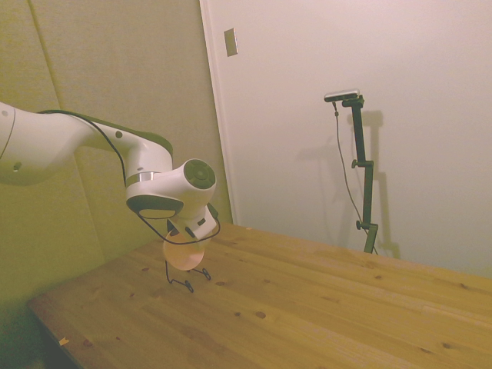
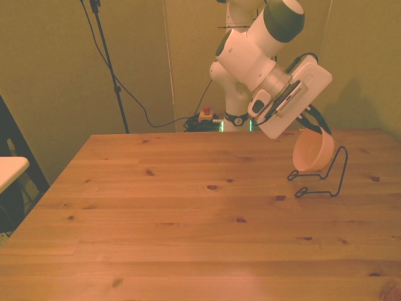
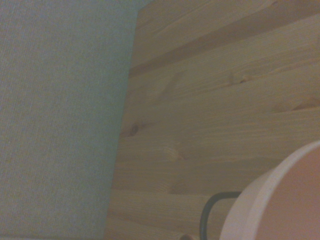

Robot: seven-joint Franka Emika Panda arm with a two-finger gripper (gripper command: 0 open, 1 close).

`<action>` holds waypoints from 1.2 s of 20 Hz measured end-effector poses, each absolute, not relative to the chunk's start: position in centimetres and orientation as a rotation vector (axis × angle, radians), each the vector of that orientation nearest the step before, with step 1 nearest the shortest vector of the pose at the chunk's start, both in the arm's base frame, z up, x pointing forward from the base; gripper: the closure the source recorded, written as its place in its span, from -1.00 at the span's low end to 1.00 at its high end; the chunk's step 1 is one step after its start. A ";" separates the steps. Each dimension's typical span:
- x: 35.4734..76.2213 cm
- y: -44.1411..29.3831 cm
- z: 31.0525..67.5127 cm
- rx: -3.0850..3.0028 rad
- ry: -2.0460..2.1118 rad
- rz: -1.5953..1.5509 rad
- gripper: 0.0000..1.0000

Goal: Load the bowl

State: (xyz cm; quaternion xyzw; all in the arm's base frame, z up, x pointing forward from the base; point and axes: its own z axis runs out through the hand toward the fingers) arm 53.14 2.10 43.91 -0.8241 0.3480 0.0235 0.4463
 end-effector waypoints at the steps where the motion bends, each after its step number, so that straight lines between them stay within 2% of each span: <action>1: 53.2 2.2 43.7 -2.033 0.857 0.059 1.00; 24: 55.0 3.6 38.5 -1.980 0.830 0.102 1.00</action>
